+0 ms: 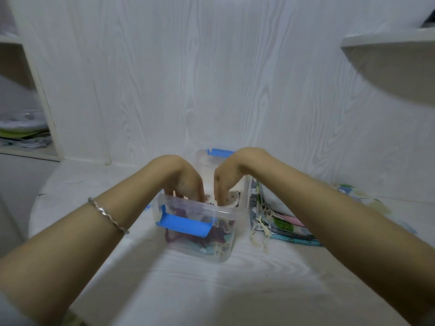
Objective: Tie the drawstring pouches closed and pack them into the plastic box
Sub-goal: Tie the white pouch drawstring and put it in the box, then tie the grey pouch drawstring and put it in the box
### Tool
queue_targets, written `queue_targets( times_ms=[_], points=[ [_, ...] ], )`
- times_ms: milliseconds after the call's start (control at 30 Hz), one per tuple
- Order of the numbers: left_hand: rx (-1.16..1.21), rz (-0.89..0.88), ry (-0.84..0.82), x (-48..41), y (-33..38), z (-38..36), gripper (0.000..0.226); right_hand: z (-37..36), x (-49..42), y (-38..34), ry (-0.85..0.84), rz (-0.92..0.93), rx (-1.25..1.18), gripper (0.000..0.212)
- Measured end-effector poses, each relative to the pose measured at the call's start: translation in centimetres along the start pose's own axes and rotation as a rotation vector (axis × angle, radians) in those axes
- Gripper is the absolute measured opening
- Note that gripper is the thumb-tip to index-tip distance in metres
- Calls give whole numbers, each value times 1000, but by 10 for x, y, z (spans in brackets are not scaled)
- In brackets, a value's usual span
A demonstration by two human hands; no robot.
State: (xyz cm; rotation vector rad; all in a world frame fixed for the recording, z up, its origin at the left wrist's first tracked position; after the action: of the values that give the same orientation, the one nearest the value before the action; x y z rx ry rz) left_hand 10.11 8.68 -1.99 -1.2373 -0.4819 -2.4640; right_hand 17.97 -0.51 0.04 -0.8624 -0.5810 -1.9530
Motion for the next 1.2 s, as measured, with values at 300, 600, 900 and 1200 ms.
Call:
queue_targets(
  times_ms=[300, 600, 900, 1200],
  points=[
    [-97, 82, 52, -3, 17, 2, 25, -6, -5, -7, 63, 11, 14, 21],
    [-95, -250, 918, 35, 154, -6, 25, -69, 74, 116, 886, 51, -578, 38],
    [-99, -183, 668, -73, 175, -72, 35, -158, -32, 148, 774, -55, -700, 27],
    [105, -225, 925, -89, 159, -92, 27, -147, -59, 135, 973, -158, -710, 39]
  ],
)
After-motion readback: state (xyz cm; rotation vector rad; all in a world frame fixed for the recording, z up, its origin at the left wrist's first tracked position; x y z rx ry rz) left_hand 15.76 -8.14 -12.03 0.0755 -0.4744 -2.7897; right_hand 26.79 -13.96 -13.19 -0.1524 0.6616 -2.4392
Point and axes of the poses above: each hand's wrist, its own x-axis away from the middle knuckle, its own z-axis out of the back of the hand, y = z × x, the point moved 1 cm from there along -x, towards the middle knuckle, and after that the axes turned 12 degrees about -y, right-handed, at the moved point
